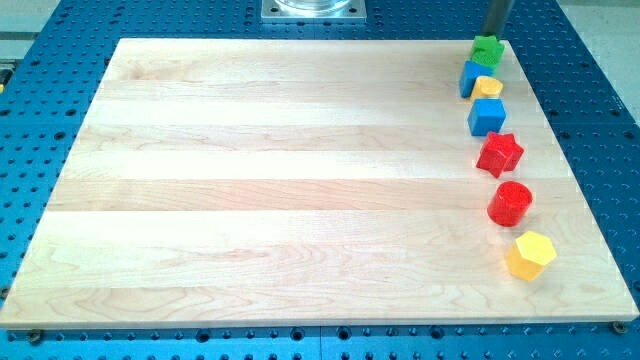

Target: Adjust the green blocks at the top right corner of the board

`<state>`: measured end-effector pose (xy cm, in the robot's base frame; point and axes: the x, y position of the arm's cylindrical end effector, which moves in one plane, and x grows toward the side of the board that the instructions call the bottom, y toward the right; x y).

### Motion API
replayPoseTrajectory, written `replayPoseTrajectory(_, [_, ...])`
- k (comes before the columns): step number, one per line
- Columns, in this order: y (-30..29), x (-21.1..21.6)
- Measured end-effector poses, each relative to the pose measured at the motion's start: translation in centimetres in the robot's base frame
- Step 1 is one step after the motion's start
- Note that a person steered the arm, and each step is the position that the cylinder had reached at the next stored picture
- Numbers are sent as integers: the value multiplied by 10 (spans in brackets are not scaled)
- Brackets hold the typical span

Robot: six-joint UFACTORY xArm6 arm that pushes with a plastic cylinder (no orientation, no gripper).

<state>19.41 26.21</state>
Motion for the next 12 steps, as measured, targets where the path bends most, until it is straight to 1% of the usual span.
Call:
replayPoseTrajectory(1, [8, 0])
replayPoseTrajectory(2, [83, 3])
replayPoseTrajectory(4, [31, 54])
replayPoseTrajectory(5, [17, 59])
replayPoseTrajectory(6, [14, 40])
replayPoseTrajectory(7, [15, 39])
replayPoseTrajectory(8, [22, 83])
replayPoseTrajectory(9, [-4, 111])
replayPoseTrajectory(12, [-12, 91])
